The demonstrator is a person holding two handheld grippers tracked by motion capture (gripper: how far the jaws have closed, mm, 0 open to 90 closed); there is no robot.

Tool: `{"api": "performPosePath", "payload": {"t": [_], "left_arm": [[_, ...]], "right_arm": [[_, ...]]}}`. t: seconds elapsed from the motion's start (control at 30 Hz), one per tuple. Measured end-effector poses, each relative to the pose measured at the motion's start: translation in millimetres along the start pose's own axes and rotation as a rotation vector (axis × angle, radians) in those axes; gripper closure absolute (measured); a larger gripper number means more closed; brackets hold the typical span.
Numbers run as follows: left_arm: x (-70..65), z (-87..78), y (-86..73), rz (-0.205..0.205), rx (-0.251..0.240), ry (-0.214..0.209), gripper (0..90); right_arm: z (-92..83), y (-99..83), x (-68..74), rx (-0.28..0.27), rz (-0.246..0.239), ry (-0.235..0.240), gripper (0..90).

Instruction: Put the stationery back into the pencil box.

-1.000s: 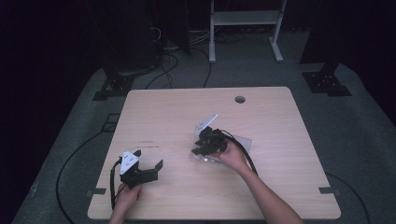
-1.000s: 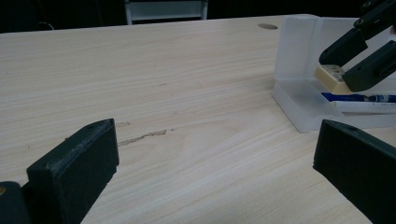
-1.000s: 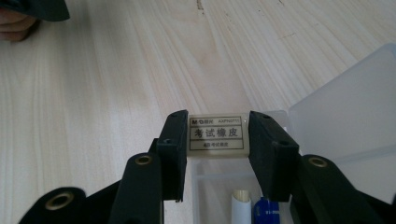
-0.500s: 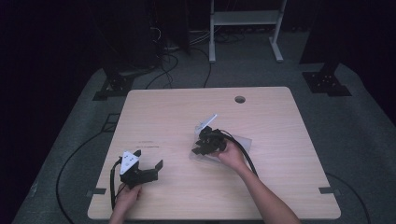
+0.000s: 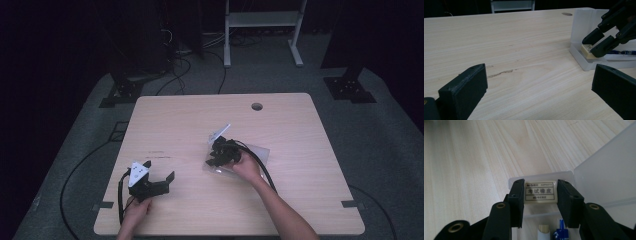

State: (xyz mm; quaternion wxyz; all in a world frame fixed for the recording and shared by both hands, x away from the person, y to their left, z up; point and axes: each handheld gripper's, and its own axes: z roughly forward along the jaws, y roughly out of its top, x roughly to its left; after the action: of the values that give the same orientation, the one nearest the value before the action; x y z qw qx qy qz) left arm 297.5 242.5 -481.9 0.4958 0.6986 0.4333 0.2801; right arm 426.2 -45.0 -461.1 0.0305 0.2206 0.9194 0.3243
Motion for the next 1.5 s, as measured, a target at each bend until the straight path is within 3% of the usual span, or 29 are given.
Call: {"api": "performPosePath", "payload": {"t": [0.93, 1.1, 1.5], "left_arm": [[-0.5, -0.3, 0.0, 0.004, 0.0, 0.0, 0.0], [-0.3, -0.4, -0.1, 0.002, -0.001, 0.0, 0.0], [-1.1, -0.2, 0.0, 0.005, 0.0, 0.005, 0.0]], "right_arm": [[8.0, -1.8, -2.3, 0.027, 0.007, 0.0, 57.6], [7.8, -1.8, -3.8, 0.019, 0.024, 0.007, 53.0], [-7.2, 0.2, -0.1, -0.013, 0.012, 0.008, 52.3]]}}
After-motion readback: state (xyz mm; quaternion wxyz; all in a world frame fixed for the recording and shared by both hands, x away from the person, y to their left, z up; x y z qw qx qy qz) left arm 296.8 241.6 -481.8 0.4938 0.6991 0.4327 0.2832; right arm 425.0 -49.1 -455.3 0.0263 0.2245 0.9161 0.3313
